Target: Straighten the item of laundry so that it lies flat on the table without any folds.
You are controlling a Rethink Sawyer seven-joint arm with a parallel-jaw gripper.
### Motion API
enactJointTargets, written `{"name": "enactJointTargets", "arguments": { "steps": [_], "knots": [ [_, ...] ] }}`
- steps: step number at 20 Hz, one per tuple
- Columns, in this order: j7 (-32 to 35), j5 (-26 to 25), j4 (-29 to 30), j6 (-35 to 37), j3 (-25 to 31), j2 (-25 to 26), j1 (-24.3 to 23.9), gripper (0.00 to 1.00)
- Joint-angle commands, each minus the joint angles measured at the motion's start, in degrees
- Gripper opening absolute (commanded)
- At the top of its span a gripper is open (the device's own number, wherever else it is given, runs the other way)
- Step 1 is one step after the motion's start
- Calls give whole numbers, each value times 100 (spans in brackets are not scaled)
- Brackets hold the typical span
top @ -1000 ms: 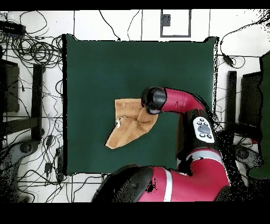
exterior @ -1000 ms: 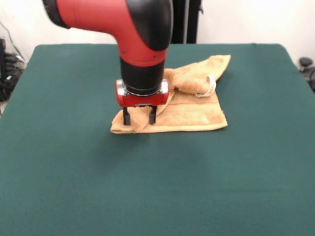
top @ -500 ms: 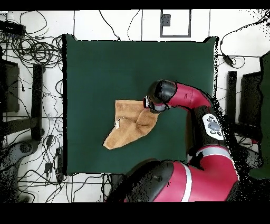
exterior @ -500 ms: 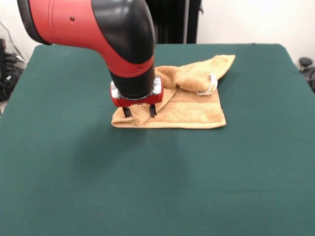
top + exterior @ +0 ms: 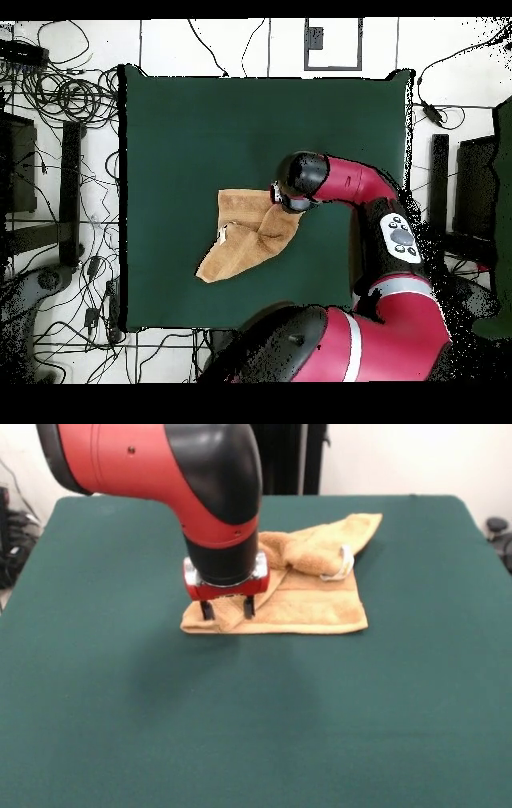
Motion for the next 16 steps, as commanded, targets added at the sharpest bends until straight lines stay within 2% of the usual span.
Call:
{"name": "enactJointTargets", "arguments": {
  "steps": [1, 4, 8, 12, 16],
  "knots": [
    [-3, -392, 570, -1018, 563, 40, 262, 100],
    [73, -290, 506, -685, 562, 116, 248, 100],
    [262, 4, 439, 291, 510, 170, 254, 100],
    [166, 193, 463, 979, 556, 198, 159, 100],
    [-18, 229, 447, 1257, 605, 284, 31, 100]
  ]
}}
